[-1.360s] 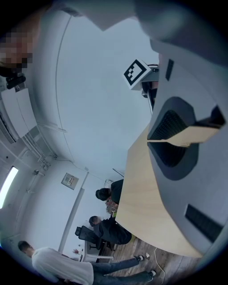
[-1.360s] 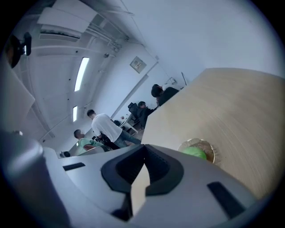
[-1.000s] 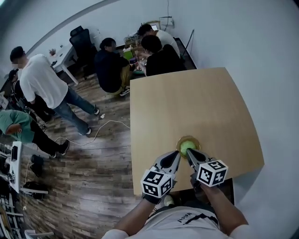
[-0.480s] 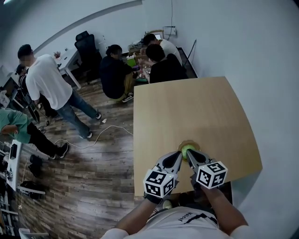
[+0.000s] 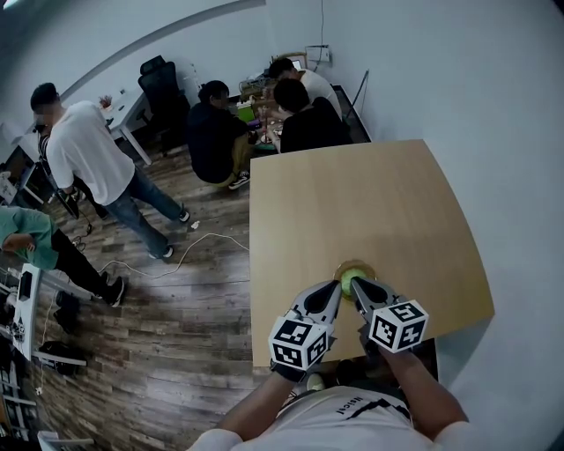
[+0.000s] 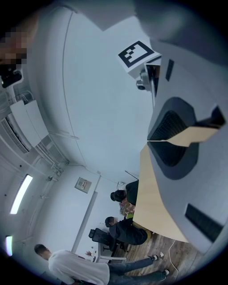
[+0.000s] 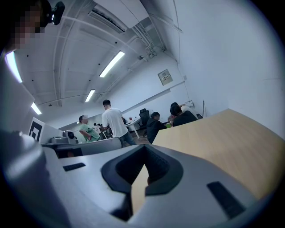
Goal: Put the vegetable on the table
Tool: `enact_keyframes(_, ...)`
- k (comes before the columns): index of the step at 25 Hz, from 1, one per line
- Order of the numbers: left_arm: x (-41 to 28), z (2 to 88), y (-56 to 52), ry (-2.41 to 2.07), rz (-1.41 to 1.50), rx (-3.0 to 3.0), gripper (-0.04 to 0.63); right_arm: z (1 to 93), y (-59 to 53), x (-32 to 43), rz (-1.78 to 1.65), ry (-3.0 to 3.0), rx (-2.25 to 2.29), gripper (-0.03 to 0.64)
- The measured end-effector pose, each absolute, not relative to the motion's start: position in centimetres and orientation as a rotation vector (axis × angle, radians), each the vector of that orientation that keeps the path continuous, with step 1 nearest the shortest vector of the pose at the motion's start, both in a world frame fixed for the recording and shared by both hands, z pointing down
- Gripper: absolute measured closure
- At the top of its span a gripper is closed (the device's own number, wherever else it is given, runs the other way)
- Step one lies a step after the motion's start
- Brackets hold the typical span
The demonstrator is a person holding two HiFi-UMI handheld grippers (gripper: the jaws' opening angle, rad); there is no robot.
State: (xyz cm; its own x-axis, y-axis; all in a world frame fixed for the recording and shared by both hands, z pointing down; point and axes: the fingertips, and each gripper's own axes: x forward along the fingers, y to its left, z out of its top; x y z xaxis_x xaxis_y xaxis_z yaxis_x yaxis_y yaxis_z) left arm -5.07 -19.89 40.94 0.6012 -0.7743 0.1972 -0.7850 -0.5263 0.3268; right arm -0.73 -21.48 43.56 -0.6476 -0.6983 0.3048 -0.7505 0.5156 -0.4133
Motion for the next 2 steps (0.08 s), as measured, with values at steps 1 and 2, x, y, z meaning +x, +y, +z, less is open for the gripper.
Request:
enact_keyframes(1, -5.24, 40.92, -19.87, -1.255, 0.037, 2.449, 0.575, 43.56, -21.45, -0.82, 0.795, -2.647, 1.269, 0.604)
enact_keyframes(2, -5.41, 40.89, -19.84, -1.259, 0.035, 2.449, 0.575, 43.57, -21.41, -0.91, 0.793, -2.647, 1.269, 0.604)
